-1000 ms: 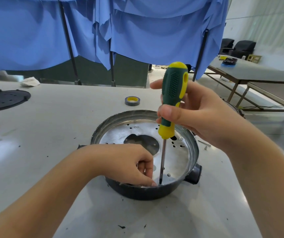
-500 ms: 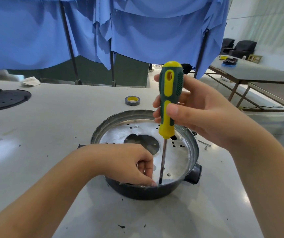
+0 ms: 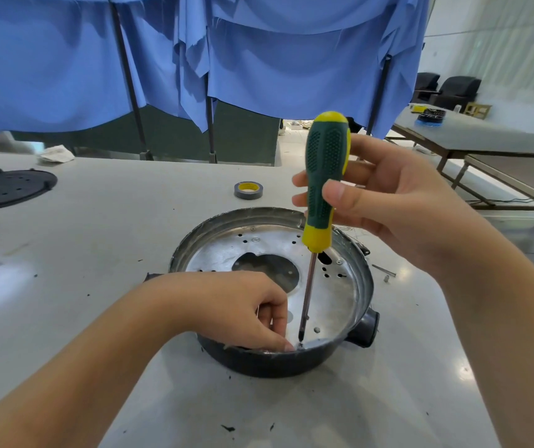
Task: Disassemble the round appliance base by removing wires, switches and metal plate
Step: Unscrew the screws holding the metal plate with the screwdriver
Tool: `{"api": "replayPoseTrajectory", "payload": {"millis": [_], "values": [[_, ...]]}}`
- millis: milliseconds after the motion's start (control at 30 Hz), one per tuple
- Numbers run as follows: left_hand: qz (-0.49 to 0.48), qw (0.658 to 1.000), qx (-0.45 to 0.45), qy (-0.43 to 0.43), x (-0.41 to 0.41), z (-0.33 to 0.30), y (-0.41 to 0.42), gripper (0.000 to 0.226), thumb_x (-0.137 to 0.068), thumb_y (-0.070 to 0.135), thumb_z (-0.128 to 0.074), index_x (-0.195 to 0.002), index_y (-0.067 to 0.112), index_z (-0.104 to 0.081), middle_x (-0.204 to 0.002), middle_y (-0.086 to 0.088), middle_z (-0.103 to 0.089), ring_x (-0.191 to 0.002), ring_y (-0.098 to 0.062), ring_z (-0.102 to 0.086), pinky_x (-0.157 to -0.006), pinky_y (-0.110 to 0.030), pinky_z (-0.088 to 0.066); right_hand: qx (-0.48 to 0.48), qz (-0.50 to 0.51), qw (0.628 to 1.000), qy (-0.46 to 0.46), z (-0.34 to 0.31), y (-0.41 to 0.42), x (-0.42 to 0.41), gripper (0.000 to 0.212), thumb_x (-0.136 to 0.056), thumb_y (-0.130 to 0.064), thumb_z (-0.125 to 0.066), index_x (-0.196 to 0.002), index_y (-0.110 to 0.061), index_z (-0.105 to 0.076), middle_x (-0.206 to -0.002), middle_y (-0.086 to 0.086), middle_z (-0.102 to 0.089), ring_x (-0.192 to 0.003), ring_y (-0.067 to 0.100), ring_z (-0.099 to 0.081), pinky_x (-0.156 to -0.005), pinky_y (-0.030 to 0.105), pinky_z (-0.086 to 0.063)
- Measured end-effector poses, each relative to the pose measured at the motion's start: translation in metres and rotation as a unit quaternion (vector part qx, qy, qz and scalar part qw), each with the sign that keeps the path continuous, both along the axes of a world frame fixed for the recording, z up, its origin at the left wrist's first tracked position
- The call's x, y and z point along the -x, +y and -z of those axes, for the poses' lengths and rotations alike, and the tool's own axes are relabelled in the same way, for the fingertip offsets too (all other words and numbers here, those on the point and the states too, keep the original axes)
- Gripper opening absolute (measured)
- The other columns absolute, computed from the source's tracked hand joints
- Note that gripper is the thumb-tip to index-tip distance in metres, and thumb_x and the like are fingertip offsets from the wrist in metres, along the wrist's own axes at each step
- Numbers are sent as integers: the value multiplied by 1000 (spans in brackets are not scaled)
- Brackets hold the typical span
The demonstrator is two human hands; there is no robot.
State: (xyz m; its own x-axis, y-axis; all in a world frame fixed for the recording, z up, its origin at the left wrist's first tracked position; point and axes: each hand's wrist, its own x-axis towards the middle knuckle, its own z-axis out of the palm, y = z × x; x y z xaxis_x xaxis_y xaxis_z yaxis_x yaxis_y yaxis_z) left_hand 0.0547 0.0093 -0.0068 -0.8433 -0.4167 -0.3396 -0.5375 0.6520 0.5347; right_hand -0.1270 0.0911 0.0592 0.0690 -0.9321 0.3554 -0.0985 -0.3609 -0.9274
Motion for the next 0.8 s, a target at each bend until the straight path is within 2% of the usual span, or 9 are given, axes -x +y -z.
{"api": "replayPoseTrajectory", "payload": {"millis": [233, 333, 433, 500, 567, 667, 733, 800], "values": [[-1, 1000, -6, 1, -1, -1, 0, 19, -82, 50, -69, -83, 31, -64, -65, 20, -59, -56, 5, -52, -52, -7, -41, 27, 35, 997, -57, -6, 2, 0, 43, -71, -17, -71, -113, -14, -60, -98, 6, -75, -90, 27, -73, -71, 29, -58], [5, 1000, -15, 24, -4, -8, -2, 20, -80, 54, -70, -83, 36, -63, -70, 26, -61, -62, 7, -55, -58, -8, -44, 42, 58, 995, -65, -7, 3, -1, 43, -70, -17, -72, -111, -14, -60, -98, 6, -75, -89, 26, -73, -71, 29, -58], [0, 994, -73, 86, -9, -16, -7, 23, -80, 49, -73, -98, 40, -62, -90, 21, -69, -81, 2, -65, -74, -18, -53, 47, 80, 994, -50, -7, 3, -3, 39, -72, -12, -73, -108, -15, -61, -97, 5, -75, -89, 26, -73, -72, 29, -58], [-12, 979, -134, 155, -10, -20, -8, 36, -80, 42, -75, -112, 37, -60, -103, 15, -71, -97, -4, -67, -85, -23, -54, 45, 91, 994, -45, -5, 1, -4, 37, -72, -10, -73, -107, -16, -62, -98, 7, -75, -88, 27, -73, -72, 30, -58], [-28, 957, -175, 231, -8, -22, -7, 44, -77, 43, -73, -118, 31, -60, -109, 7, -72, -104, -13, -68, -91, -29, -54, 44, 108, 992, -47, -3, 0, -6, 38, -70, -12, -75, -106, -16, -63, -99, 8, -74, -87, 27, -73, -72, 31, -59], [-65, 933, -179, 305, 1, -24, 0, 45, -80, 56, -67, -115, 29, -60, -102, 8, -74, -94, -11, -71, -81, -23, -56, 51, 137, 987, -60, 0, -3, -10, 45, -64, -17, -82, -104, -13, -62, -97, 7, -73, -85, 27, -73, -71, 32, -59], [-90, 919, -167, 346, 7, -22, 5, 48, -78, 59, -59, -111, 25, -60, -89, 9, -74, -75, -5, -70, -68, -16, -54, 50, 157, 985, -55, 4, -5, -13, 48, -60, -20, -80, -103, -13, -60, -94, 5, -74, -83, 26, -74, -71, 32, -59], [-120, 901, -149, 389, 11, -19, 7, 51, -76, 54, -54, -109, 15, -61, -70, 8, -68, -56, -2, -58, -55, -12, -47, 45, 166, 985, -28, 7, -7, -16, 50, -59, -23, -79, -104, -13, -59, -93, 2, -74, -82, 24, -74, -71, 32, -60]]}}
